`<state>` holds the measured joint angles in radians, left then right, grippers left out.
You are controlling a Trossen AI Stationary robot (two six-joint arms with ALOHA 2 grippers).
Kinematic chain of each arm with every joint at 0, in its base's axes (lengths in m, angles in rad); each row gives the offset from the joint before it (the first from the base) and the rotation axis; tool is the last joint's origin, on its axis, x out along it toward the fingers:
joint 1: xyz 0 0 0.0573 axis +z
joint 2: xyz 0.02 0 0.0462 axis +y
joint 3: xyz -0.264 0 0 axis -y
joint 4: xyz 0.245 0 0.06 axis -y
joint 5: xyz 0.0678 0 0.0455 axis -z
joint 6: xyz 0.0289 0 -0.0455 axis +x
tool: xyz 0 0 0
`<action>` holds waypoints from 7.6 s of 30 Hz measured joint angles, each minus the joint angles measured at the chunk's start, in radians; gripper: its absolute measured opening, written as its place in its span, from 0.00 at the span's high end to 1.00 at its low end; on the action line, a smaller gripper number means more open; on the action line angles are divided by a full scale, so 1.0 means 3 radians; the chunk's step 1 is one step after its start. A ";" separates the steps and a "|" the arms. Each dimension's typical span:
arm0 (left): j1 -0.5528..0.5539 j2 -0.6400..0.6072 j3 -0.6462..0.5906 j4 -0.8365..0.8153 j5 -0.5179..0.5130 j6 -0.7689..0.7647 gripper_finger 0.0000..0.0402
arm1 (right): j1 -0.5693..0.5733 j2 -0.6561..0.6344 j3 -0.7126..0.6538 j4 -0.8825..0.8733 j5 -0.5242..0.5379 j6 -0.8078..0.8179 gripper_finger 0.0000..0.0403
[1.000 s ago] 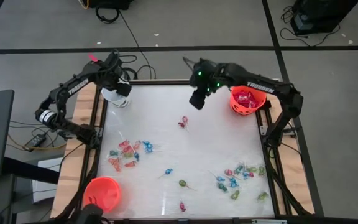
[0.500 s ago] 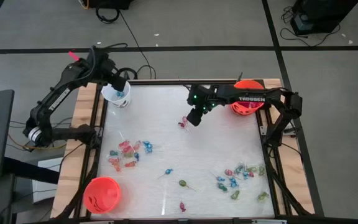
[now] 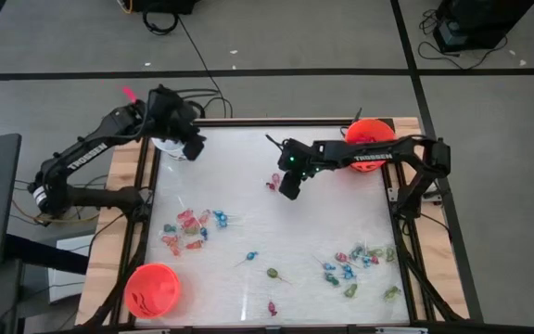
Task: Sort candy by brand, put in halloween buckets
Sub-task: Put the red lollipop into the white bucket
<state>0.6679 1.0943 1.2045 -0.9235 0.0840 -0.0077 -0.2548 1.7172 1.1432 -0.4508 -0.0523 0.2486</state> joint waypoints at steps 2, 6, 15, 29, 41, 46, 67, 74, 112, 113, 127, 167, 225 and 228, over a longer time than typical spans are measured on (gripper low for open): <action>-0.0092 -0.0003 0.0000 0.0067 -0.0002 -0.0052 0.54 | 0.0030 0.0000 -0.0128 0.0210 -0.0004 0.0066 0.66; -0.0242 0.0022 0.0000 0.0161 -0.0088 -0.0176 0.54 | 0.0058 0.0000 -0.0390 0.0686 0.0006 0.0211 0.66; -0.0504 0.0143 -0.0001 0.0170 -0.0237 -0.0301 0.54 | -0.0018 0.0194 -0.0604 0.1043 -0.0192 0.0602 0.66; -0.0711 0.0313 -0.0003 0.0152 -0.0330 -0.0488 0.54 | -0.0089 0.0548 -0.0529 0.1431 -0.0514 0.1131 0.66; -0.0710 0.0497 -0.0003 0.0164 -0.0463 -0.0605 0.54 | -0.0203 0.0773 -0.0505 0.1451 -0.0404 0.1712 0.83; -0.0729 0.0525 -0.0003 0.0164 -0.0463 -0.0603 0.54 | -0.0204 0.0738 -0.0510 0.1516 -0.0359 0.1693 0.97; -0.0727 0.0525 -0.0532 0.1695 0.0363 -0.0594 0.54 | 0.0036 -0.0153 0.0057 0.1281 -0.0055 0.0572 1.00; -0.0725 0.0525 -0.0668 0.2170 0.0755 -0.0810 0.46 | 0.0101 -0.0269 0.0077 0.1453 0.0151 0.0355 1.00; -0.0156 0.0342 -0.0415 0.1266 0.0024 -0.0696 0.70 | 0.0090 -0.0210 0.0073 0.1121 0.0301 0.0209 0.62; -0.0081 0.0308 -0.0386 0.1089 -0.0124 -0.0596 0.70 | 0.0074 -0.0148 0.0075 0.1048 0.0284 0.0112 0.60; 0.1265 0.0253 -0.0434 0.0290 -0.0505 -0.0166 0.68 | -0.0032 0.0483 0.0073 0.0826 0.0079 -0.0194 0.59; 0.1364 0.0577 -0.0046 -0.0264 -0.0339 -0.0080 0.34 | -0.0177 0.0603 0.0058 0.0462 -0.0078 -0.0293 0.99; -0.0362 0.0155 0.0098 0.1661 0.1467 -0.0226 0.27 | 0.0191 -0.0243 0.0618 0.2049 0.0025 -0.0364 1.00; -0.0416 0.0155 0.0098 0.1717 0.1467 -0.0232 0.24 | 0.0191 -0.0242 0.0633 0.2032 0.0026 -0.0326 1.00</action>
<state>0.5432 1.1408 1.2339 -0.4084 0.5239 -0.0772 -0.1974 1.6447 1.3331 0.1589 -0.0444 0.1508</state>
